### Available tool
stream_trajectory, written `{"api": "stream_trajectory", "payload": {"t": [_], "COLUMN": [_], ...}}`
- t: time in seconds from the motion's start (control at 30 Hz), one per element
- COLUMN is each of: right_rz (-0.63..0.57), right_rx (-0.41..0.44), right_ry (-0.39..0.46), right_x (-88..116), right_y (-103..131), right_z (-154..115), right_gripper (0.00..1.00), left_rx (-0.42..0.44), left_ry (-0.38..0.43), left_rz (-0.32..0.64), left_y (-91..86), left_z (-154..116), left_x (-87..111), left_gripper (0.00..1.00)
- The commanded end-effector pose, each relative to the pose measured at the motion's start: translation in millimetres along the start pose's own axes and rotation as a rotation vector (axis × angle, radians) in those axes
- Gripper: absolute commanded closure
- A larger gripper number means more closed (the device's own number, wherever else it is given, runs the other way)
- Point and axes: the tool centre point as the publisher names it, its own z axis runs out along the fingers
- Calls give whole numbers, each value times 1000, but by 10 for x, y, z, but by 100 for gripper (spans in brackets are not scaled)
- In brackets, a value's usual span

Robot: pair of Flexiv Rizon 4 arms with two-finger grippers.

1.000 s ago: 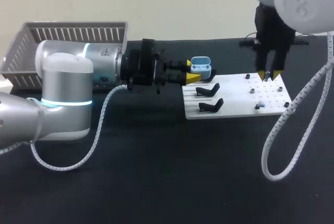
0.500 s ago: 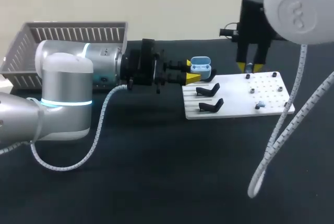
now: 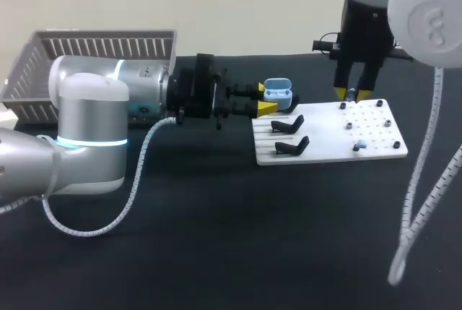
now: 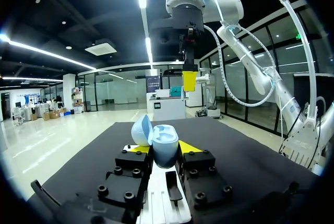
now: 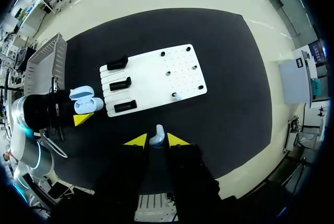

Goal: Pick up each earbud case from the left stands, insert the matching earbuds, close the lid, and place the case in the box.

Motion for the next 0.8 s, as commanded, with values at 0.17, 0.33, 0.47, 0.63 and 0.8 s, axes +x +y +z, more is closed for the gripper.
{"api": "stream_trajectory", "payload": {"t": [0.17, 0.33, 0.47, 0.63, 0.8], "right_rz": [122, 165, 180, 194, 222], "right_rx": [-12, -54, -32, 5, 26], "right_ry": [-14, 2, 40, 91, 110], "right_x": [49, 55, 32, -17, -69], "right_y": [38, 195, 341, 491, 599], "right_z": [-87, -165, -107, -50, -55], "right_gripper": [100, 100, 100, 100, 100], "left_rx": [-7, -7, -7, -7, -7], "left_ry": [-2, -2, -2, -2, -2], "left_rz": [3, 3, 3, 3, 3], "left_y": [-18, -18, -18, -18, -18], "left_z": [0, 0, 0, 0, 0], "left_x": [6, 6, 6, 6, 6], "left_gripper": [100, 100, 100, 100, 100]}}
